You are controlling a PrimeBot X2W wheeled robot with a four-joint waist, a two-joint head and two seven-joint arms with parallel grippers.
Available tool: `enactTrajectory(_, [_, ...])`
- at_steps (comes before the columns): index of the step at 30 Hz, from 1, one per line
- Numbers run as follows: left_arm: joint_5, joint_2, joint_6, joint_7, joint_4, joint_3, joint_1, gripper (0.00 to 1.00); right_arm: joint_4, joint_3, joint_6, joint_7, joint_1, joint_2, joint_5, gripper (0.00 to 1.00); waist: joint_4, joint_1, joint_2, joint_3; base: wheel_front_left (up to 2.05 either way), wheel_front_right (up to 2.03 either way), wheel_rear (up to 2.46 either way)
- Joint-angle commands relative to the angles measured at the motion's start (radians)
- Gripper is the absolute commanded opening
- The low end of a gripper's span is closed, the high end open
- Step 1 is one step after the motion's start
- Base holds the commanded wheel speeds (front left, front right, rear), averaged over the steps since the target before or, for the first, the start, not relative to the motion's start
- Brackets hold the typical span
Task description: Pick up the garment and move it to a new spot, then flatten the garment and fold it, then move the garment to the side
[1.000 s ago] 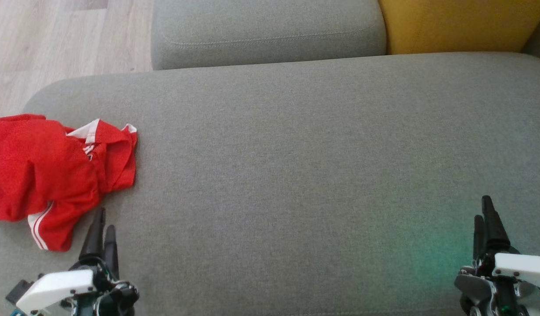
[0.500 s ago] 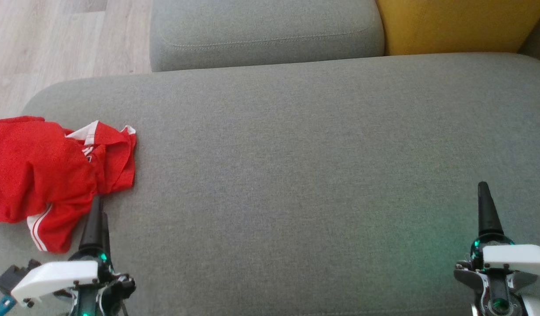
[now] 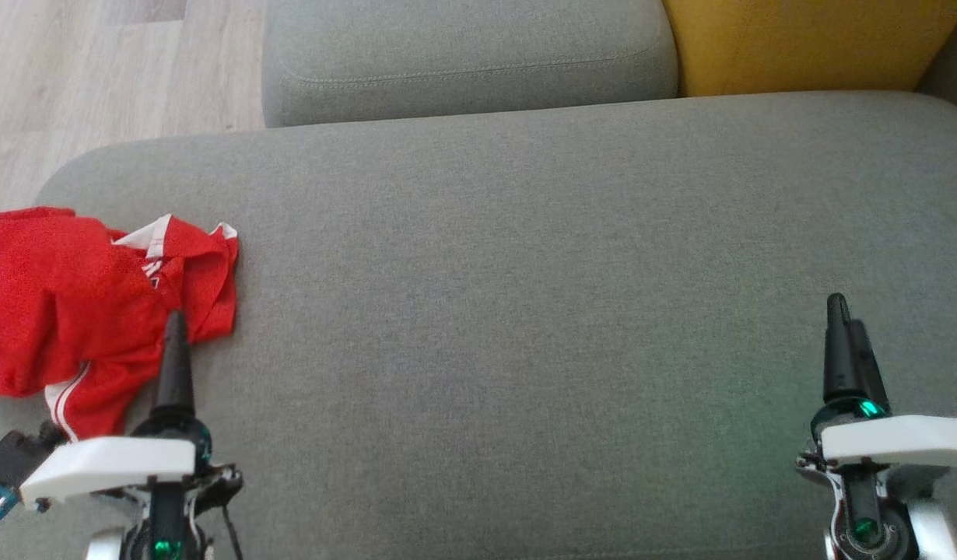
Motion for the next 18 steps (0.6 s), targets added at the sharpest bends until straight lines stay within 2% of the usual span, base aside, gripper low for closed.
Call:
enactTrajectory(1, [0.043, 0.013, 0.002, -0.011, -0.053, 0.003, -0.060, 1.00, -0.054, 0.017, 0.000, -0.019, -0.055, -0.006, -0.054, 1.00, 0.000, 0.0000, 0.0000, 0.001, 0.00, 0.00, 0.00])
enactTrajectory(18, [0.374, 0.015, 0.037, -0.058, -0.122, -0.107, -0.053, 1.00, -0.074, 0.046, 0.000, -0.066, -0.052, -0.007, -0.337, 1.00, -0.005, 0.0000, 0.0000, -0.001, 0.00, 0.00, 0.00])
